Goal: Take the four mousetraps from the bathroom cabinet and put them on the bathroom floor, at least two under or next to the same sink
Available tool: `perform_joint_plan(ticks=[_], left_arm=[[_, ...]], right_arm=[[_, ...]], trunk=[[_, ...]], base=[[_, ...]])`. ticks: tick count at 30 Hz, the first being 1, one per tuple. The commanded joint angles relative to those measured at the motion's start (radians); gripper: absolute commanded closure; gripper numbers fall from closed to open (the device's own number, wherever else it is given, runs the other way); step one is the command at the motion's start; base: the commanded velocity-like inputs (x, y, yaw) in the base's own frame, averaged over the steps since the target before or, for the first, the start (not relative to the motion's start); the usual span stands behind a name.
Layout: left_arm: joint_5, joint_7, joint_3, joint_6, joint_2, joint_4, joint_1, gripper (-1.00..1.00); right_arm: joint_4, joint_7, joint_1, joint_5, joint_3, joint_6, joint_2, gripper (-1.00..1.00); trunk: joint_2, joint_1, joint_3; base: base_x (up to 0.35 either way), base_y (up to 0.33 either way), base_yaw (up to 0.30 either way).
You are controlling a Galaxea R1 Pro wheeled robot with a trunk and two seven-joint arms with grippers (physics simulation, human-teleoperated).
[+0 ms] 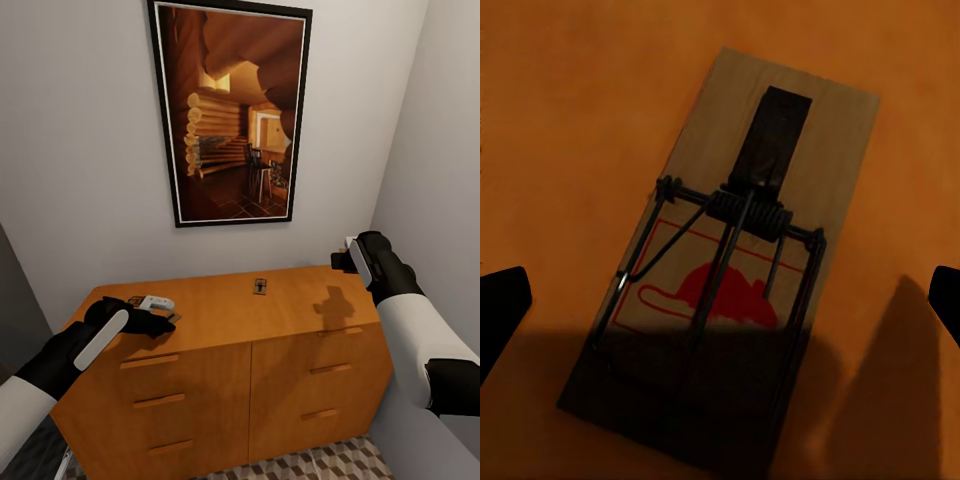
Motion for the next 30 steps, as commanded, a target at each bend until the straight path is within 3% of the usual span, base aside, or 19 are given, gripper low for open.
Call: perform_joint_plan(ticks=[1,30], left_arm=[[0.010,0.010,-0.003,0.002,0.001,-0.001,-0.001,-1.00],[0.011,0.010,0.005,0.002,0.007,0.000,-0.001,-1.00]], right_arm=[[-0.001,-0.007,-0.001,-0.008,0.000,0.003,0.000,1.00],[-0.001,-0.007,-0.001,-0.008,0.000,0.003,0.000,1.00]], trunk=[[-0.001,0.000,-0.001],[-0.001,0.000,-0.001]], base=[[0.000,0.000,0.000],[0.000,0.000,0.000]])
